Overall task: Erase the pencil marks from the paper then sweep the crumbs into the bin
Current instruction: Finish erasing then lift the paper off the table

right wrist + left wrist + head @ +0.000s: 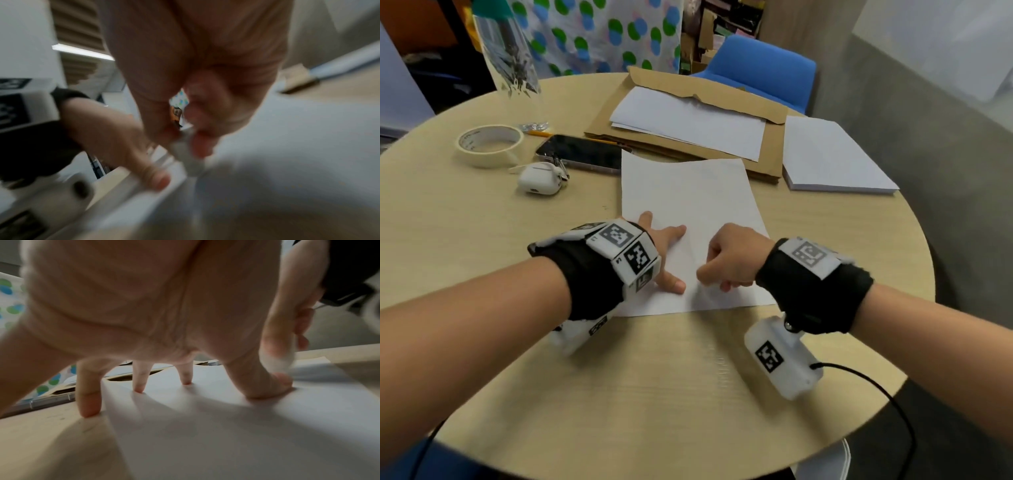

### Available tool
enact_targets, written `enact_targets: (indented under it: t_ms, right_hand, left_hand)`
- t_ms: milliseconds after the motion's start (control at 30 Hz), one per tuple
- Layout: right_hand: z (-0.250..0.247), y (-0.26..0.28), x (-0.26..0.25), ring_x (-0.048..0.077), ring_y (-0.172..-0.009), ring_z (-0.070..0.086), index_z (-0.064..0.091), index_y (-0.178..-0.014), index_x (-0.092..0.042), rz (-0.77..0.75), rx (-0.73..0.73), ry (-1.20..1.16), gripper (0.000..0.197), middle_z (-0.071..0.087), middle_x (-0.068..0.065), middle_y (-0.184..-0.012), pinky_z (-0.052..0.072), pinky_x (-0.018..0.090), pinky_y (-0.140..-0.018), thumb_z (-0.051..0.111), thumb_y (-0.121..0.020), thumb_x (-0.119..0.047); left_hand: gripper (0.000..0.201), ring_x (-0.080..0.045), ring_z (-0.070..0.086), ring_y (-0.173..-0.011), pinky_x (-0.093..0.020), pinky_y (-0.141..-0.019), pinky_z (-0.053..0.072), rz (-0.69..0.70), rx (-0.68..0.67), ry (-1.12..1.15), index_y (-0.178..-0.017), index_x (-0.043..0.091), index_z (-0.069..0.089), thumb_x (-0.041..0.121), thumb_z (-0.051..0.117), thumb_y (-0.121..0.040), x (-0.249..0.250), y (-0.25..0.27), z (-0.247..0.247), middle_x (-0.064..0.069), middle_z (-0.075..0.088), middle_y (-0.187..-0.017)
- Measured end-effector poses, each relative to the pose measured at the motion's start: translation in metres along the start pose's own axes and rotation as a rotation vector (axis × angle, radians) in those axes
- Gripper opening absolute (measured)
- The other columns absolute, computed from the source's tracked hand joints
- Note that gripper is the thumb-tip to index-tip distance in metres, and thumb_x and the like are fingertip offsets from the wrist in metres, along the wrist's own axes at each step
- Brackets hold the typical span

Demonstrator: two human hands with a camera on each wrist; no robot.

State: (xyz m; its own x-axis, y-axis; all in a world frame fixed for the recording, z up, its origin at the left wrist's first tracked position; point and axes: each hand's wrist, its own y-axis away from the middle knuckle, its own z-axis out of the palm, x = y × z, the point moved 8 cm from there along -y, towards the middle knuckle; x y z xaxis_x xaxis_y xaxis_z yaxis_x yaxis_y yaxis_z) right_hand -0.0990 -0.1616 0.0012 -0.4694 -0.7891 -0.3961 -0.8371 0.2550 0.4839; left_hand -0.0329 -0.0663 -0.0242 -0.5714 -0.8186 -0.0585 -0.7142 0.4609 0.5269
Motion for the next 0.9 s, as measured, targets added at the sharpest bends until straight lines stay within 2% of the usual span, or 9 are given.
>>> enact_targets:
  t_ms: [167,367,500,567,700,800,900]
  right_hand:
    - [-0.024,0.008,0.032,0.013,-0.059,0.054,0.058,-0.077,-0.01,0.098,0.073,0.154,0.013,0.062,0.002,-0.065,0.042,0.021,-0.051,0.064,-0.081,-0.021]
    - [-0.003,-0.001,0.0,0.01,-0.048,0.049,0.058,-0.064,-0.012,-0.029,0.036,0.052,0.019,0.059,-0.001,-0.055,0.039,0.02,-0.047,0.064,-0.08,-0.02]
    - [-0.02,0.006,0.027,0.011,-0.051,0.049,0.055,-0.069,-0.011,0.072,0.06,0.119,0.019,0.059,0.001,-0.06,0.038,0.02,-0.047,0.064,-0.082,-0.02]
    - [-0.021,0.005,0.018,0.011,-0.053,0.051,0.054,-0.067,-0.011,0.04,0.078,0.149,0.018,0.059,0.0,-0.06,0.039,0.02,-0.047,0.065,-0.08,-0.018]
    - [0.005,-0.002,-0.015,0.01,-0.052,0.052,0.057,-0.072,-0.012,-0.071,0.028,0.064,0.015,0.059,-0.001,-0.057,0.038,0.021,-0.048,0.067,-0.079,-0.022]
    - [-0.007,0.005,0.017,0.011,-0.051,0.052,0.055,-0.071,-0.013,0.026,0.06,0.07,0.017,0.059,-0.001,-0.059,0.036,0.02,-0.046,0.065,-0.08,-0.023]
    - [-0.029,0.011,0.048,0.01,-0.044,0.048,0.056,-0.066,-0.011,0.127,0.071,0.132,0.018,0.059,0.001,-0.057,0.036,0.018,-0.042,0.064,-0.08,-0.018]
  left_hand:
    - [0.102,-0.042,0.019,-0.138,-0.053,-0.108,0.027,0.013,-0.011,-0.003,-0.146,0.042,-0.004,0.063,0.063,-0.073,0.0,0.0,0.002,-0.008,0.0,-0.155]
    - [0.107,-0.04,0.02,-0.139,-0.05,-0.109,0.026,0.004,-0.001,-0.021,-0.145,0.043,-0.008,0.068,0.062,-0.068,-0.003,-0.007,0.002,-0.009,0.0,-0.155]
    - [0.103,-0.042,0.023,-0.136,-0.051,-0.106,0.03,0.013,0.001,-0.019,-0.145,0.043,-0.005,0.067,0.062,-0.07,-0.002,-0.007,0.004,-0.008,0.005,-0.154]
    - [0.103,-0.042,0.024,-0.136,-0.051,-0.106,0.031,0.002,0.002,-0.038,-0.146,0.043,-0.004,0.067,0.062,-0.07,-0.001,-0.007,0.004,-0.008,0.006,-0.153]
    - [0.107,-0.04,0.024,-0.137,-0.048,-0.107,0.03,-0.004,0.031,-0.043,-0.146,0.04,-0.006,0.068,0.063,-0.068,-0.001,-0.01,0.002,-0.01,0.006,-0.153]
    - [0.103,-0.041,0.023,-0.137,-0.048,-0.107,0.029,0.008,0.026,-0.01,-0.146,0.041,-0.003,0.066,0.063,-0.07,0.0,-0.007,0.003,-0.009,0.006,-0.153]
    - [0.102,-0.042,0.025,-0.135,-0.05,-0.105,0.031,0.016,0.017,-0.018,-0.146,0.042,-0.003,0.066,0.062,-0.071,-0.001,-0.005,0.003,-0.009,0.008,-0.153]
